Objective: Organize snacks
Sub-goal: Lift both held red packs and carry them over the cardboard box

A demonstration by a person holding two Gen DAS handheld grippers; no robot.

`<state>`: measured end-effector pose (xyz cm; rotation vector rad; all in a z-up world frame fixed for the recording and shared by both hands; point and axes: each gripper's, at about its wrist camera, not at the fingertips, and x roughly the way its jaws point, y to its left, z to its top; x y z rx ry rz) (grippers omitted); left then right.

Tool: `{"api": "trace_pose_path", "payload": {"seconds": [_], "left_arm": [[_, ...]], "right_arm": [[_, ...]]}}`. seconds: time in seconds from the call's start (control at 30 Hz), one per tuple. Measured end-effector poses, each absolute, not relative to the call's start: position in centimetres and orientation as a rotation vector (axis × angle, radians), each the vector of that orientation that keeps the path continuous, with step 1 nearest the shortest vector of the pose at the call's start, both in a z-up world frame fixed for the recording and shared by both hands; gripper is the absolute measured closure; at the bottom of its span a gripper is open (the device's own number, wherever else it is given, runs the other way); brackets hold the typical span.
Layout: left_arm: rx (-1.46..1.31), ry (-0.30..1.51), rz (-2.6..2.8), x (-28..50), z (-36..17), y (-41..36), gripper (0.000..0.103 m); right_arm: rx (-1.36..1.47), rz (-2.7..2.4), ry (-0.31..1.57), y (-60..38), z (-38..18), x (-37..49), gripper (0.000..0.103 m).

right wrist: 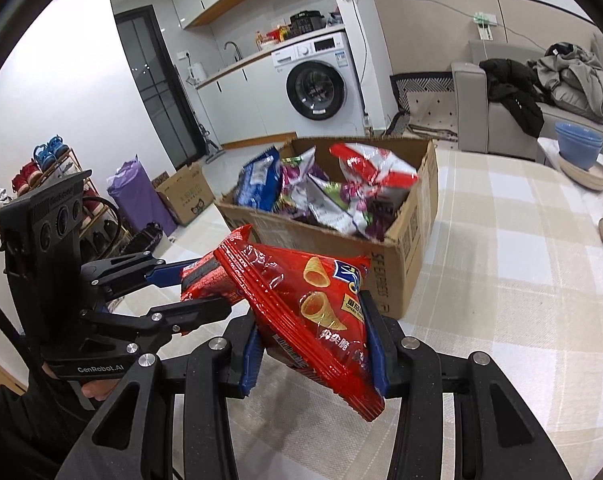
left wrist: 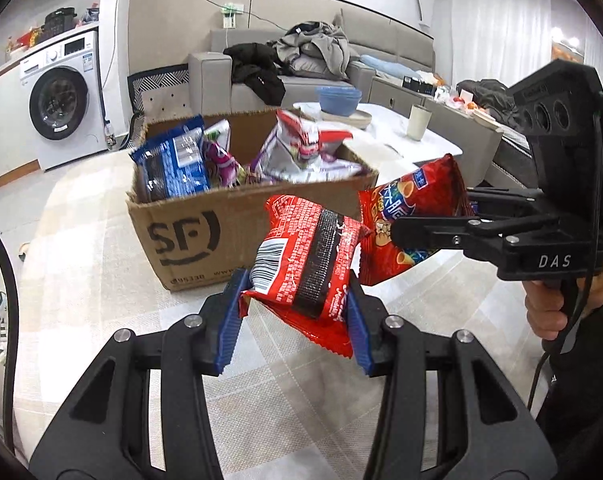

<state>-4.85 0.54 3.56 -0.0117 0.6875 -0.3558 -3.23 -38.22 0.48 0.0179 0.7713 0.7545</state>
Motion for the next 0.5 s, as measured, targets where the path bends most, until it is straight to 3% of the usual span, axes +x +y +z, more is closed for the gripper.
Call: {"api": "trace_pose_path", "payload": {"seconds": [0.5], "left_arm": [[-0.054, 0.623, -0.328, -9.4, 7.8, 3.4, 0.060]], "right_arm": [[0.082, 0.729, 0.672, -39.5, 2.8, -3.4, 0.059]]}}
